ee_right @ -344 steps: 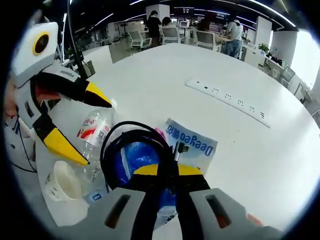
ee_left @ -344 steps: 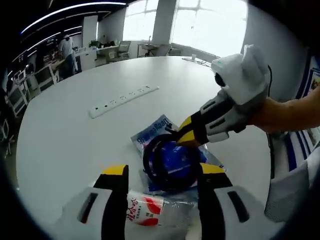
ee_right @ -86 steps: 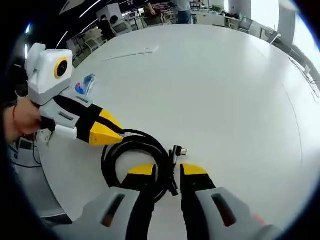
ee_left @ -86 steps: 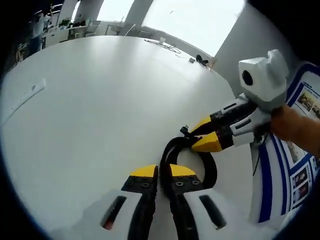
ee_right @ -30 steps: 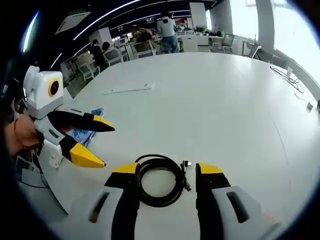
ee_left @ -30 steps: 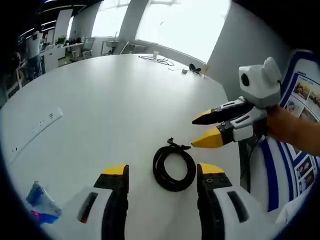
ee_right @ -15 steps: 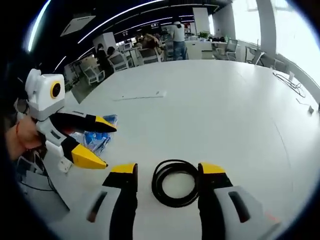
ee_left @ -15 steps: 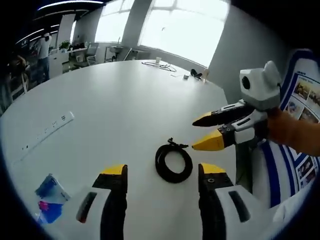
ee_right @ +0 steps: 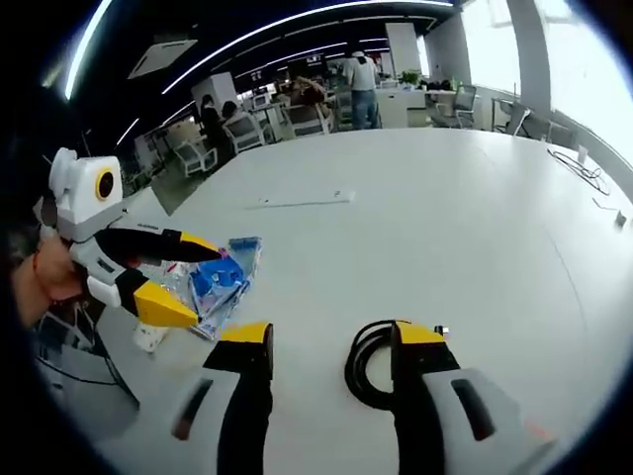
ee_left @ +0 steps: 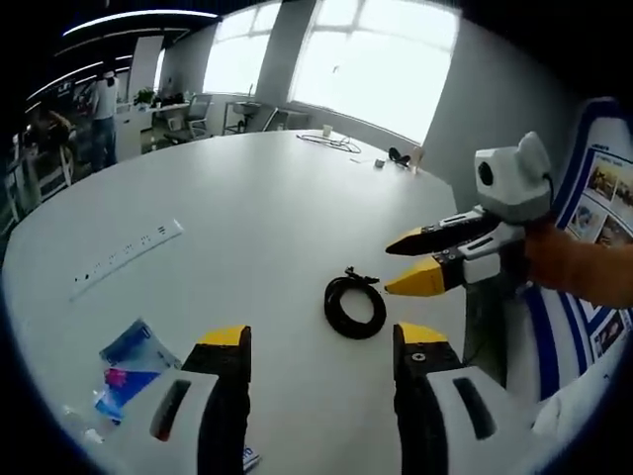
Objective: Arrange the tabletop items into an orderly group along one side of the table until the central work area is clear of visible clutter.
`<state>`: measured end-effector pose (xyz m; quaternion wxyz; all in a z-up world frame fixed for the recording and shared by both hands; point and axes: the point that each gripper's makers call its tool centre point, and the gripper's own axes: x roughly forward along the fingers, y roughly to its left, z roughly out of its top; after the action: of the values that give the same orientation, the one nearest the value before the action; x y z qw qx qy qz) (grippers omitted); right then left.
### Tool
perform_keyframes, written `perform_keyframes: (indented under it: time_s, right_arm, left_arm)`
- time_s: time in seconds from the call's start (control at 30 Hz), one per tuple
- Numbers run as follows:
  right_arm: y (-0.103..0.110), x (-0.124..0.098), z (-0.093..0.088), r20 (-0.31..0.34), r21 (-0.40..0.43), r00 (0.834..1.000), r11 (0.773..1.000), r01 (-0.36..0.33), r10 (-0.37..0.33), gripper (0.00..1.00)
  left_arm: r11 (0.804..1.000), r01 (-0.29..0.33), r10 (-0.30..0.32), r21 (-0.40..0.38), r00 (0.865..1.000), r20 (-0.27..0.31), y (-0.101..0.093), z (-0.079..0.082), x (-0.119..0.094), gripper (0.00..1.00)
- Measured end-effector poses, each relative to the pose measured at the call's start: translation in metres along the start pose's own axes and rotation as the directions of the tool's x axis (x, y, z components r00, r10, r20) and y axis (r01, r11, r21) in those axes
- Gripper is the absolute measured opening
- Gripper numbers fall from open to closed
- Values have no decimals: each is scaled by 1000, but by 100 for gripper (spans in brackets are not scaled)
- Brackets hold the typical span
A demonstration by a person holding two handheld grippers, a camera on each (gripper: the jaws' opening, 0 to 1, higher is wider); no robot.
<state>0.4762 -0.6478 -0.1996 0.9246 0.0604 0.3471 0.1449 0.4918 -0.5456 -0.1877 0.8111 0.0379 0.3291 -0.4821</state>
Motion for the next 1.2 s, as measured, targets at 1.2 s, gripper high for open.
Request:
perform_keyframes:
  time_s: [1.2]
  right_arm:
    - [127,33,7,-13,-69,993,991,-116,115,46]
  left_arm:
    - [979,-203,203,-8,979,13,90,-43,-158,61]
